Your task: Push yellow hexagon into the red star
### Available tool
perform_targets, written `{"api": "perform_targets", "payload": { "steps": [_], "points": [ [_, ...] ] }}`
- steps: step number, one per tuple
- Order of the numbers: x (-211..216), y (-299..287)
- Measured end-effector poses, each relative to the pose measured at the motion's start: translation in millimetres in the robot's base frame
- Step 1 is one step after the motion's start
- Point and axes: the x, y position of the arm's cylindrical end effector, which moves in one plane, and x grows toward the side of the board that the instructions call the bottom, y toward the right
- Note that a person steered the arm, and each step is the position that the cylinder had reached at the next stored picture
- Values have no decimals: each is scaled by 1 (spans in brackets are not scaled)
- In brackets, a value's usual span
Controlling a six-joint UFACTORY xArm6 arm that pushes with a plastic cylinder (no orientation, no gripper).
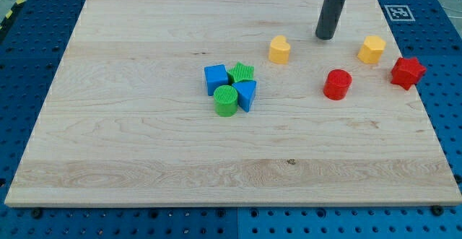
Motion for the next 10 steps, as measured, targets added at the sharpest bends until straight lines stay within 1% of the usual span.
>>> {"api": "perform_targets", "payload": {
  "steps": [1, 2, 3, 5, 7, 8, 10],
  "points": [
    [-3, 12],
    [14, 18],
    [43, 31],
    [43, 66],
    [0, 41],
    [-1, 48],
    [-7, 84]
  ]
}}
